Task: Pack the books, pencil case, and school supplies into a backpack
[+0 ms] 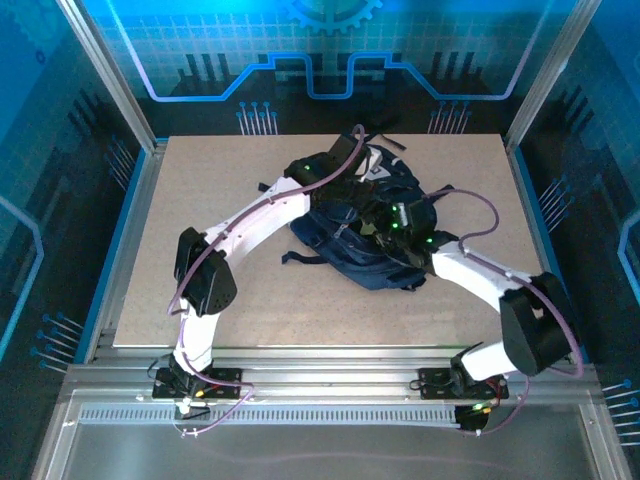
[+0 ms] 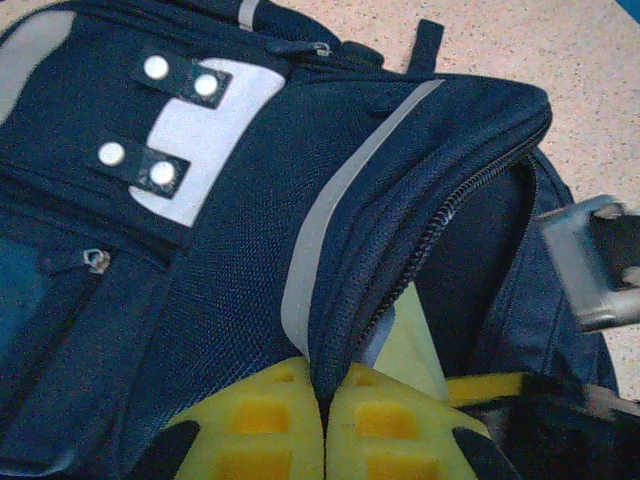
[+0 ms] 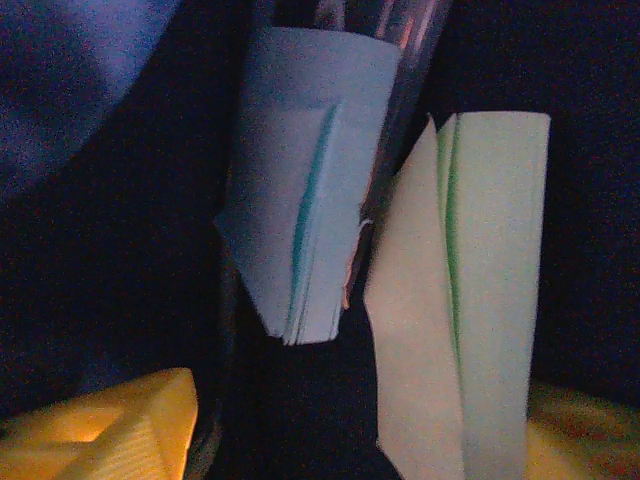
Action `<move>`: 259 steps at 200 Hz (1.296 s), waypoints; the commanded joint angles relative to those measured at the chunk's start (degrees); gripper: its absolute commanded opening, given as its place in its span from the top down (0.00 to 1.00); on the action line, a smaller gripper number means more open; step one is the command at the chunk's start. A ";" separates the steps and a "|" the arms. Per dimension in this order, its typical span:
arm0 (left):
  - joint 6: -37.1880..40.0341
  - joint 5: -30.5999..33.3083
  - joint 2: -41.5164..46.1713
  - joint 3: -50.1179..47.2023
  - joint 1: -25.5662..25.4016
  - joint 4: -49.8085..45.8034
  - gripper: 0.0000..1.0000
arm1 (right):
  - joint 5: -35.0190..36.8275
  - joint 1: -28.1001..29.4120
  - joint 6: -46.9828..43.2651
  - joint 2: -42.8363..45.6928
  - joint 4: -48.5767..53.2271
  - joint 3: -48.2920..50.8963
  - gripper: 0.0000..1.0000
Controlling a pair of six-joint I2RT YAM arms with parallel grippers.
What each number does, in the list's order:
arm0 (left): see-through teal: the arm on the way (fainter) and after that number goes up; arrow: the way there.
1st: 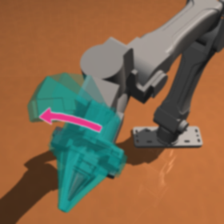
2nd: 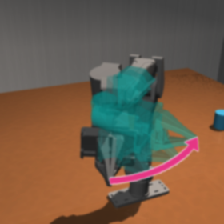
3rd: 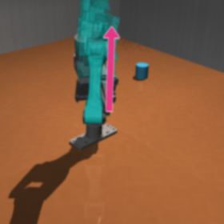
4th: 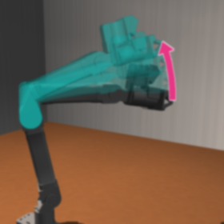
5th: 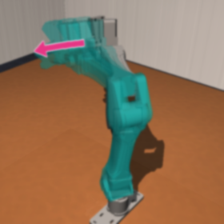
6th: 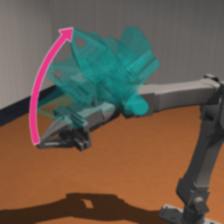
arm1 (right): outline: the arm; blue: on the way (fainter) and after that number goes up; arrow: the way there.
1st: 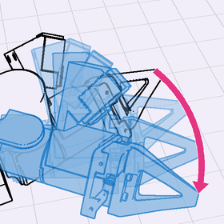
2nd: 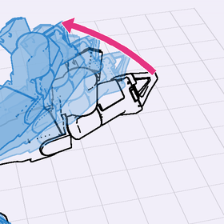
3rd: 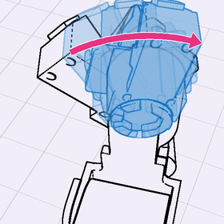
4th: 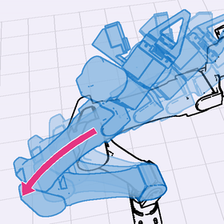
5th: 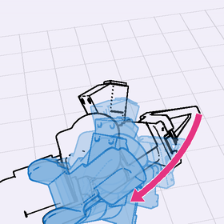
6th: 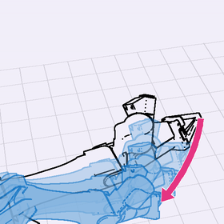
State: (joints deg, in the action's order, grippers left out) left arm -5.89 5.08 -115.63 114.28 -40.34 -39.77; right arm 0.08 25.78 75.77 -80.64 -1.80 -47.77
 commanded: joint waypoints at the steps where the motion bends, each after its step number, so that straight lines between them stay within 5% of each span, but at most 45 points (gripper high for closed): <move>1: 0.77 -1.15 4.71 2.00 -0.49 10.54 0.99 | 1.22 0.16 -6.08 7.22 8.79 -2.30 0.25; 48: 0.94 -1.21 4.98 1.38 0.38 11.03 0.99 | -4.19 -7.10 -17.24 11.02 19.75 -4.44 0.21; 101: -0.09 -2.03 5.46 0.33 0.36 11.29 0.99 | -8.97 -11.81 -24.42 7.02 17.56 -4.91 0.65; 215: -3.34 -4.47 6.12 -2.30 0.39 11.92 0.96 | -19.59 -5.55 -19.51 -9.08 0.48 -9.30 0.84; 232: -3.47 -4.29 6.53 -2.98 0.38 11.72 0.88 | -18.71 -6.55 -21.84 -6.43 4.65 -8.78 0.81; 259: -4.94 -4.07 8.65 -5.92 1.33 12.49 0.50 | -13.42 -7.06 -27.56 1.68 16.64 -8.03 0.65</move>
State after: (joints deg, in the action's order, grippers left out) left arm -8.99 1.61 -113.30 109.73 -40.23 -32.86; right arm -16.91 19.44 54.11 -86.87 5.50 -55.09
